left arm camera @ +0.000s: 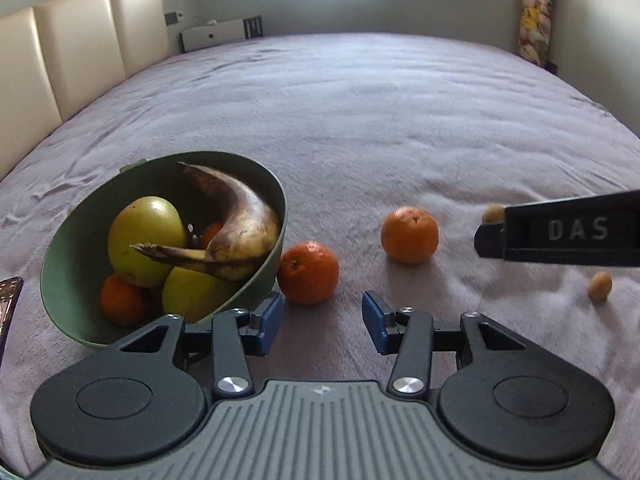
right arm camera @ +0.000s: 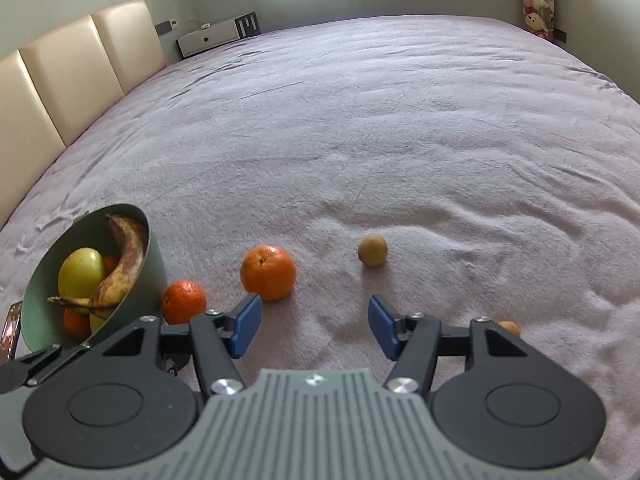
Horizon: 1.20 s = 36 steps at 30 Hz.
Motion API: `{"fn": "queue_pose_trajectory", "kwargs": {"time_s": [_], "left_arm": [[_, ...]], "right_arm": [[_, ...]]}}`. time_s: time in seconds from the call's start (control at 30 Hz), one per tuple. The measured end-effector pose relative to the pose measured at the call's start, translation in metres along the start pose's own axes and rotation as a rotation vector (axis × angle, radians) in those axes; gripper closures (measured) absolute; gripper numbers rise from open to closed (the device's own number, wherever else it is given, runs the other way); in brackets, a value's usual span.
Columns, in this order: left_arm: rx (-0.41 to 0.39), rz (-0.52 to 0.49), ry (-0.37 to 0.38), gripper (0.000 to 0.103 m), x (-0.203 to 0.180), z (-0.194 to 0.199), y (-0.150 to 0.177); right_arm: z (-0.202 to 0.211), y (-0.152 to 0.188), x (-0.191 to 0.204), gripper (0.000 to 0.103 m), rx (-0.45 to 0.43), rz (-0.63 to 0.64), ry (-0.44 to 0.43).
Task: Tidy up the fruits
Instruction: 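Move the right gripper onto a mandarin and close it around the fruit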
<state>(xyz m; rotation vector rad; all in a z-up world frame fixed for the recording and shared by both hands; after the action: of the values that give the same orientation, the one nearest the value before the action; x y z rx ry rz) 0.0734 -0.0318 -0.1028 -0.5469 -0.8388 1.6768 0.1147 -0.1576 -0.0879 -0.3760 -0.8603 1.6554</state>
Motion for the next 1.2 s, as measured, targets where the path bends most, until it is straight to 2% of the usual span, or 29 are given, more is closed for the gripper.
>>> {"fn": "queue_pose_trajectory", "kwargs": {"time_s": [0.23,0.43,0.63,0.9,1.07,1.2], "left_arm": [[-0.047,0.033,-0.041,0.048,-0.013,0.0,0.005],[-0.071,0.122,-0.079,0.049,-0.01,-0.004,0.002],[-0.108,0.113,-0.111,0.048,-0.025,-0.008,0.003],[-0.11,0.145,-0.16,0.049,-0.03,-0.016,0.001],[-0.087,0.167,-0.181,0.049,-0.029,-0.016,0.006],[-0.048,0.229,-0.18,0.049,-0.026,-0.015,0.008]], "right_arm": [[-0.017,-0.003,0.004,0.046,0.013,-0.006,-0.015],[-0.027,-0.004,0.006,0.046,0.026,0.009,-0.016],[-0.03,-0.006,0.002,0.046,0.024,-0.003,-0.016],[-0.045,-0.011,0.0,0.05,0.052,-0.023,-0.061],[-0.058,-0.02,-0.001,0.05,0.083,-0.061,-0.125],[-0.069,-0.022,0.005,0.051,0.103,-0.055,-0.15]]}}
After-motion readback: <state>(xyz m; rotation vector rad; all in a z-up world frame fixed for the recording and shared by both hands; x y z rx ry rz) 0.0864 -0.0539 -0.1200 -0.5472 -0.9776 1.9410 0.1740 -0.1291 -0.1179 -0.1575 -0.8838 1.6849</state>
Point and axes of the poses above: each gripper's, at about its wrist camera, not at the fingertips, and z roughly against the way its jaws point, x to its left, y to its underside, the point moved 2 cm from there along -z, roughly the way its jaws point, and after that the axes turned 4 degrees about -x, right-handed, at the moved point
